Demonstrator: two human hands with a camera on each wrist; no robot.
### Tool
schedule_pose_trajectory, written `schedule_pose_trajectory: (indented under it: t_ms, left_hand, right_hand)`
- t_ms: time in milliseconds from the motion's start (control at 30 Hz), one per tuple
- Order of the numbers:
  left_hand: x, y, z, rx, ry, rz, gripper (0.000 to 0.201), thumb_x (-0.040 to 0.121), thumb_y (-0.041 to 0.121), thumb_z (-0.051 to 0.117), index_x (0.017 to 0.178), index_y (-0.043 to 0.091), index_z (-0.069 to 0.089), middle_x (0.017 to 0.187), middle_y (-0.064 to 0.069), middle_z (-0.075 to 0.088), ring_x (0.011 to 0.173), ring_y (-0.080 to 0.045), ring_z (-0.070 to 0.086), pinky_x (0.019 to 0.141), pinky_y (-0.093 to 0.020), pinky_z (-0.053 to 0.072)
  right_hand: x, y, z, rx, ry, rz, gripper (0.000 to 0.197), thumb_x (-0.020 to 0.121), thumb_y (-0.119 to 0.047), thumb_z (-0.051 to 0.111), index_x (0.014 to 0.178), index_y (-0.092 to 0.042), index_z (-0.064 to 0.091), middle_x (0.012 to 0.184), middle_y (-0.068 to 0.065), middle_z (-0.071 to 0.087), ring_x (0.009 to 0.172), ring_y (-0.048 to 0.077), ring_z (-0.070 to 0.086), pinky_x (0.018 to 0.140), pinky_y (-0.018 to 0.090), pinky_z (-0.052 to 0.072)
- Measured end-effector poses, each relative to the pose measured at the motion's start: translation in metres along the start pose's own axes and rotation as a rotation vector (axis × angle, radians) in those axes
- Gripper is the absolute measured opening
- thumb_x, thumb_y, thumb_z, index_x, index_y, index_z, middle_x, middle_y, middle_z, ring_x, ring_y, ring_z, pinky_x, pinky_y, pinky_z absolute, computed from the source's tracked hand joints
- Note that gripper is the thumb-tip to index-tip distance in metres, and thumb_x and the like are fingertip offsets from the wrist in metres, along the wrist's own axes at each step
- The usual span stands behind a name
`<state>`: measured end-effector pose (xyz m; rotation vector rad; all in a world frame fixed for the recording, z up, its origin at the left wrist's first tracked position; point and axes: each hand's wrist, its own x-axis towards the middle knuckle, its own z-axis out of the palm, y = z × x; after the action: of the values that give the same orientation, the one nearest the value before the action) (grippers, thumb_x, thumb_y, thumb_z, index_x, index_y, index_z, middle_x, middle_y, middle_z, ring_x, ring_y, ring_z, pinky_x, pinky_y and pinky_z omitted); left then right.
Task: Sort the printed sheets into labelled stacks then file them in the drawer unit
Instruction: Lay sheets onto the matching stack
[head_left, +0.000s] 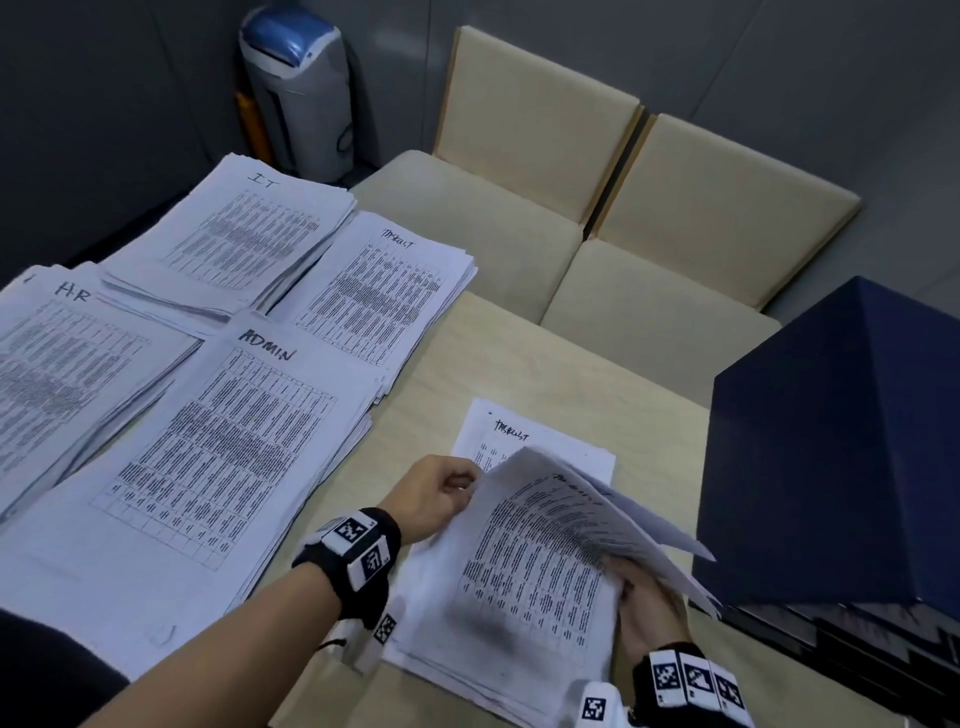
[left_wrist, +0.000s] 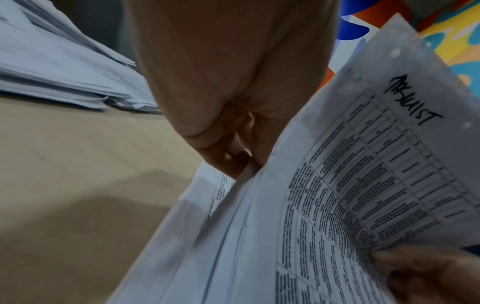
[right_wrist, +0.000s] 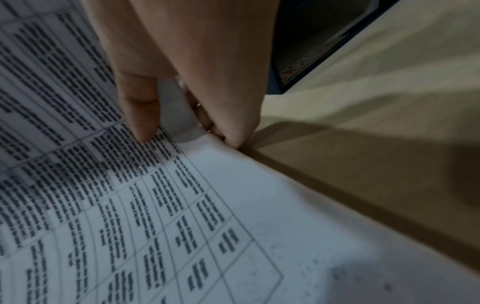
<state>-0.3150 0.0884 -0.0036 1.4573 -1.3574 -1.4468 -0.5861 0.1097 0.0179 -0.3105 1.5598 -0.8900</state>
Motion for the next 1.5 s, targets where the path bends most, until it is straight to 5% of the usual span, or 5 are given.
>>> schedule_pose_trajectory:
  t_ms: [367,667,800,1233,1500]
  left_hand:
    - [0.016,-0.018,0.013,0.067,0.338,-0.115,0.03,0.092,0.043,0.064,0.094,0.015,0.074,0.09,-0.002,0.076,0.081,-0.022,0.071,0.074,-0.039,0.058]
    - [0.016,-0.006,0.019,-0.05,0.291,-0.199,0.028,0.088,0.006,0.045,0.098,0.015,0.069,0.086,0.0,0.071,0.074,-0.023,0.064,0.069,-0.035,0.053]
    - [0.008,0.017,0.031,-0.251,0.246,-0.201,0.021,0.084,-0.011,0.048,0.085,-0.014,0.069,0.078,-0.018,0.068,0.07,-0.015,0.06,0.063,-0.015,0.047]
    - [0.012,-0.018,0.03,0.697,0.375,-0.41,0.027,0.088,0.031,0.066,0.102,0.009,0.058,0.102,-0.009,0.062,0.089,-0.028,0.057,0.07,-0.034,0.044]
    - [0.0,-0.016,0.003,-0.175,0.278,-0.254,0.039,0.076,-0.003,0.076,0.089,0.016,0.045,0.074,-0.002,0.048,0.06,-0.018,0.048,0.052,-0.026,0.042]
  right_hand:
    - [0.008,0.013,-0.023,0.047,0.133,-0.098,0.025,0.085,0.016,0.062,0.101,-0.002,0.061,0.105,0.021,0.071,0.086,0.032,0.068,0.067,0.035,0.053]
    - [0.02,0.005,-0.02,-0.039,0.078,0.099,0.031,0.107,-0.007,0.029,0.117,-0.008,0.059,0.087,0.005,0.08,0.09,0.015,0.076,0.109,0.052,0.043]
    - [0.019,-0.011,-0.039,-0.014,-0.075,0.071,0.039,0.107,0.004,0.029,0.094,-0.018,0.058,0.065,-0.009,0.076,0.055,-0.003,0.069,0.079,0.032,0.047]
    - [0.05,0.03,-0.04,0.052,0.17,-0.114,0.018,0.072,0.005,0.069,0.088,-0.002,0.075,0.101,0.022,0.071,0.102,0.053,0.067,0.09,0.052,0.053]
    - [0.024,0.029,-0.02,0.084,0.122,-0.129,0.021,0.076,0.007,0.057,0.094,-0.001,0.066,0.093,0.021,0.07,0.084,0.037,0.067,0.081,0.048,0.055]
